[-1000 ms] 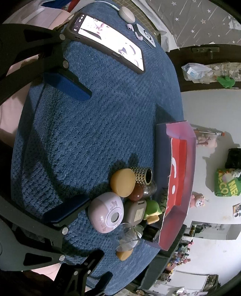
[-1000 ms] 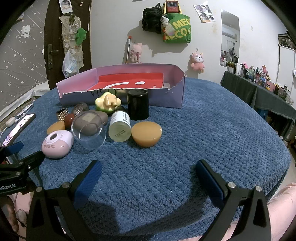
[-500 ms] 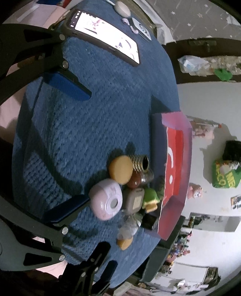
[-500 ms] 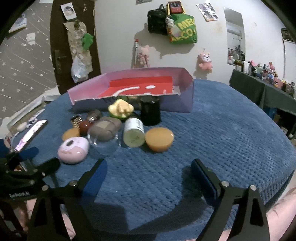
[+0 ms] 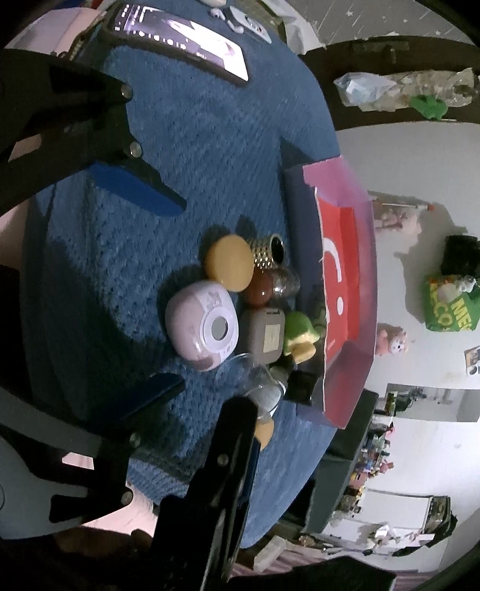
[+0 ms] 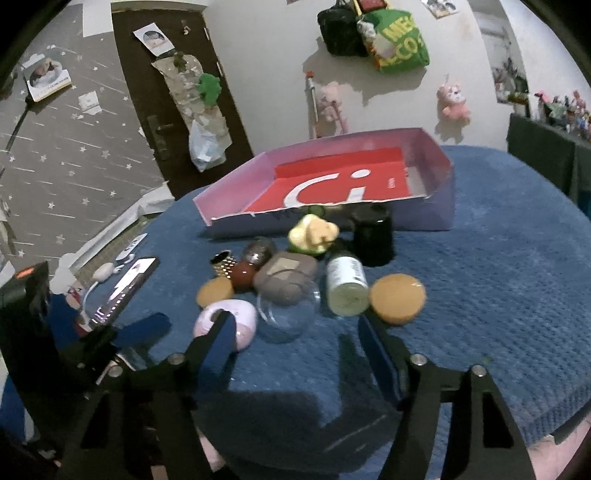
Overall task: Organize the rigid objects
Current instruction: 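Move left tool toward pink round device while right tool approaches clear cup, then close left tool on pink round device while right tool grasps clear plastic cup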
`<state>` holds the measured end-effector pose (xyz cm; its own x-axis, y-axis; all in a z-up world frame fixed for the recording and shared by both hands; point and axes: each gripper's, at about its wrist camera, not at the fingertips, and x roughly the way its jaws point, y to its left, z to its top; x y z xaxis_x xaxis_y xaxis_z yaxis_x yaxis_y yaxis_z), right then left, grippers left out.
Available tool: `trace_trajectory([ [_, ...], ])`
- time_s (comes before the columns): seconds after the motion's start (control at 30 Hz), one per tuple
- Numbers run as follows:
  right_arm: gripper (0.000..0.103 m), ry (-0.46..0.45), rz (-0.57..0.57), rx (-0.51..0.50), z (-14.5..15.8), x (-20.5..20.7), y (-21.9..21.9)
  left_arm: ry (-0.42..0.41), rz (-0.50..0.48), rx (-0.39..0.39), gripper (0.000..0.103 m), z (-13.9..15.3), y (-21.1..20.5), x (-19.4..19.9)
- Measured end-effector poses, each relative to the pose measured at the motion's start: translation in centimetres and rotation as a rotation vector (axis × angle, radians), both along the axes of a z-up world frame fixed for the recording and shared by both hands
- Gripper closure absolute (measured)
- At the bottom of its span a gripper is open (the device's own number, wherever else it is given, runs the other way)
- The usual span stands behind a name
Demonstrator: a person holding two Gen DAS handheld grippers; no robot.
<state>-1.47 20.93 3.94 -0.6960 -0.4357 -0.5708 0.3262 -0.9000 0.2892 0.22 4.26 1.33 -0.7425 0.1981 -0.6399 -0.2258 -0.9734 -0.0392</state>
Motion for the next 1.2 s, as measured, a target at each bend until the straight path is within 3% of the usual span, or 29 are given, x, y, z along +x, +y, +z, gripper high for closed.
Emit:
trace_trajectory([
  [0.43,0.045,-0.097,0.035,-0.055,-1.0,-2.9,-0.8,-0.011,-0.025,0.018,0.020,-0.1,1.2,-0.9],
  [0.7,0.046,-0.134,0.055,-0.088,-1.1,-3.1,-0.9,-0.034,-0.014,0.052,0.043,-0.4,1.2,-2.0],
  [0.8,0.054,-0.143,0.051,-0.100,-1.1,-3.3,-0.7,-0.037,-0.019,0.080,0.048,-0.3,0.9,-2.1],
  [1.2,0.059,-0.151,0.067,-0.136,-0.8,-3.0,-0.5,-0.014,-0.024,0.103,0.049,0.5,0.4,-1.1],
])
